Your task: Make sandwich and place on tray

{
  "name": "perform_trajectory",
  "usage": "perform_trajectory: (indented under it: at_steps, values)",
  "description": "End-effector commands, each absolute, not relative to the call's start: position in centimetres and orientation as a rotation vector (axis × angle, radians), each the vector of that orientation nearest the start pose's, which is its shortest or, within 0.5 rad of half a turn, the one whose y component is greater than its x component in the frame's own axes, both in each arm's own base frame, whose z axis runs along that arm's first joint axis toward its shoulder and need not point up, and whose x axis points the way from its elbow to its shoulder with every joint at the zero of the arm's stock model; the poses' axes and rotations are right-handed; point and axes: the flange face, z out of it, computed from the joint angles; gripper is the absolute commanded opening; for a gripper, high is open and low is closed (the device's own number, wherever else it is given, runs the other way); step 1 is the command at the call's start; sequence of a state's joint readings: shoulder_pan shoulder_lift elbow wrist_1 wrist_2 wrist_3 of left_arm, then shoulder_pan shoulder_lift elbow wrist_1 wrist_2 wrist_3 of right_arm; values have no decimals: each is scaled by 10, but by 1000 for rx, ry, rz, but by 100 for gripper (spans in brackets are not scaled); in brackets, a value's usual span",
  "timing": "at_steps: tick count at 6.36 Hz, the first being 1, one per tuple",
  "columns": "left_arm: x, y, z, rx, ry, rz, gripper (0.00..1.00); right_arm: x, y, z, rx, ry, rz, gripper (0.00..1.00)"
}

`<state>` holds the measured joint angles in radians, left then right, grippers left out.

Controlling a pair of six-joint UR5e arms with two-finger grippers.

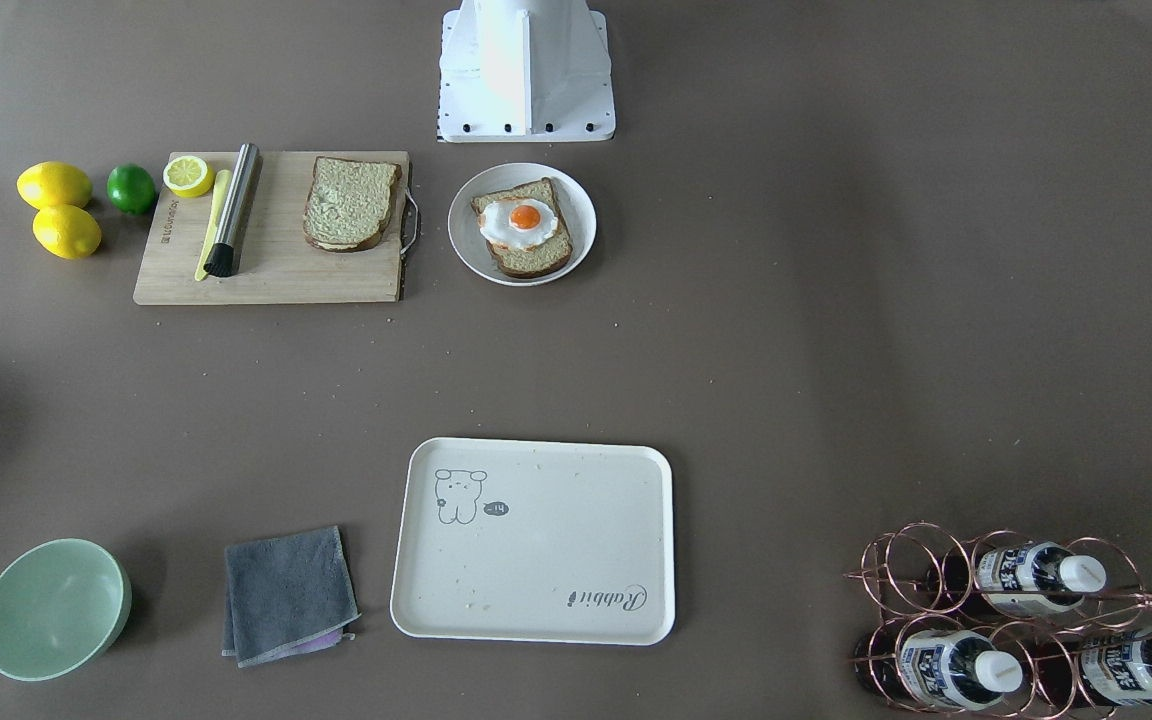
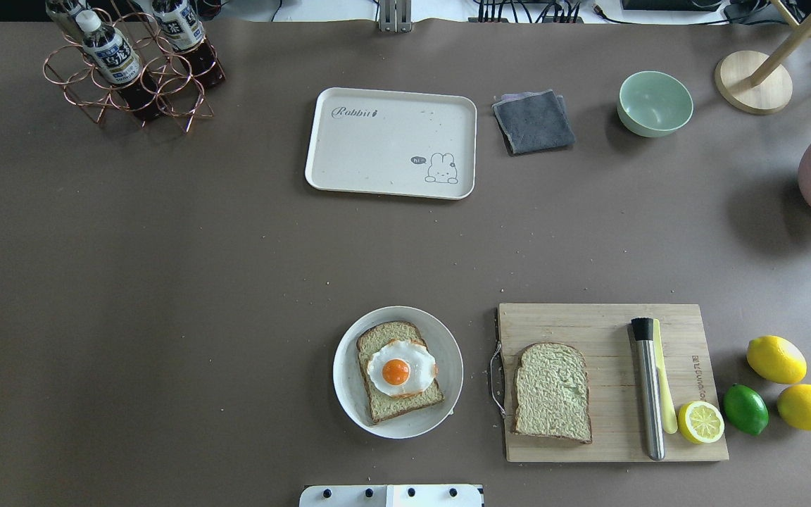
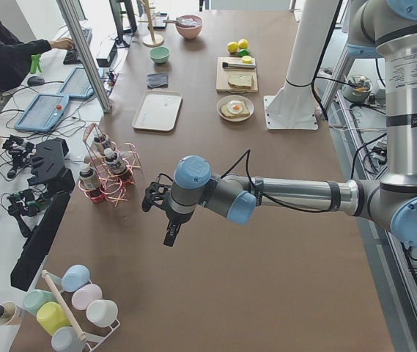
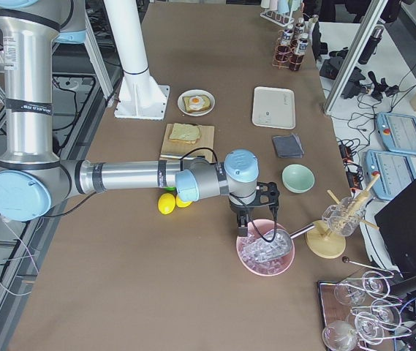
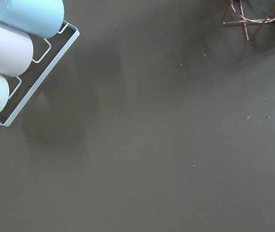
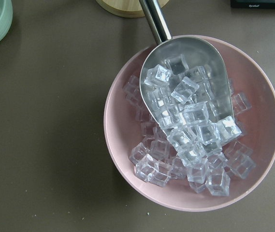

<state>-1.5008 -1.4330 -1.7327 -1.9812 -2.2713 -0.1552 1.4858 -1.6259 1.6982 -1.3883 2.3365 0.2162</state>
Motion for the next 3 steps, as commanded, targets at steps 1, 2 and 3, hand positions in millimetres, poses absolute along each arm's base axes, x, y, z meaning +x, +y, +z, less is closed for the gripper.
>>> perform_trajectory:
  at_steps: [1,2,3]
  values:
    - [-37,-456,605,331,730,75,97,23,-486,603,125,-789,26,100]
    - [-38,-455,605,331,731,74,97,23,-486,602,128,-789,25,100]
    - [-37,-455,606,325,733,67,97,18,-488,601,125,-790,16,100]
